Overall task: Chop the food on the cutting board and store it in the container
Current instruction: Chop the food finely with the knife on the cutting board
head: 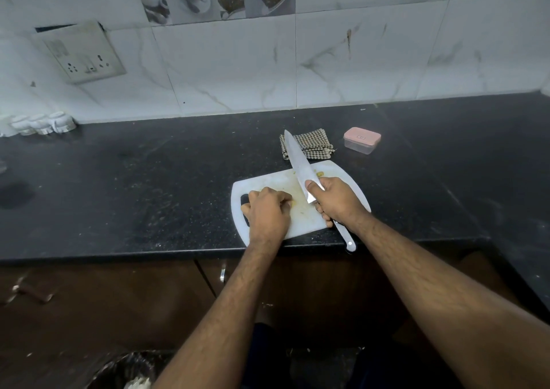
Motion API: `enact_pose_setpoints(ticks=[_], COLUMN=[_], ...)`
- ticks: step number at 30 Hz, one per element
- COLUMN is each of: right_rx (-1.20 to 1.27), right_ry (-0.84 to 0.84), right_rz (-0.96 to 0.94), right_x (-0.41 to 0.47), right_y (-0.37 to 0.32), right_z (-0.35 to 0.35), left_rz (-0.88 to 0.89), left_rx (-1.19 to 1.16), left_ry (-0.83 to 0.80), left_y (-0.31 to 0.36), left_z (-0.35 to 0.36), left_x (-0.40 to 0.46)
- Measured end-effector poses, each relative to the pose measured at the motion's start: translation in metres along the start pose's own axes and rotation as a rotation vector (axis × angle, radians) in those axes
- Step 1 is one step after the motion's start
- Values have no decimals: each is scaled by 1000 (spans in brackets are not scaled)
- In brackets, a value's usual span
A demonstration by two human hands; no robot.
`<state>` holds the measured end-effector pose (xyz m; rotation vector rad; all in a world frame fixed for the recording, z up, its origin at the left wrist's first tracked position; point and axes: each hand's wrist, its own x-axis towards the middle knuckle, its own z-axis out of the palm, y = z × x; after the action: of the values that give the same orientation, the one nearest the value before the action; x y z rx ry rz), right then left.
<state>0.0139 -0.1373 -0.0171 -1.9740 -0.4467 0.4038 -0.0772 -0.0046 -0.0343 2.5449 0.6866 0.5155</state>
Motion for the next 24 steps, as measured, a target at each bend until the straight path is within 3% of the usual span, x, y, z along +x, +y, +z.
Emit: enact_pose_setpoints(ticks=[8,24], right_rx=[-474,-725], right_ry=[20,-28], right_rz=[-101,-138], right_x=[-5,4], right_y=[-16,-23], right_z=[12,15], left_rz=[3,-28], left_rx=[20,-37], left_ry=[41,60], left_y=[1,1], left_z=[3,2], left_x=[-3,-3])
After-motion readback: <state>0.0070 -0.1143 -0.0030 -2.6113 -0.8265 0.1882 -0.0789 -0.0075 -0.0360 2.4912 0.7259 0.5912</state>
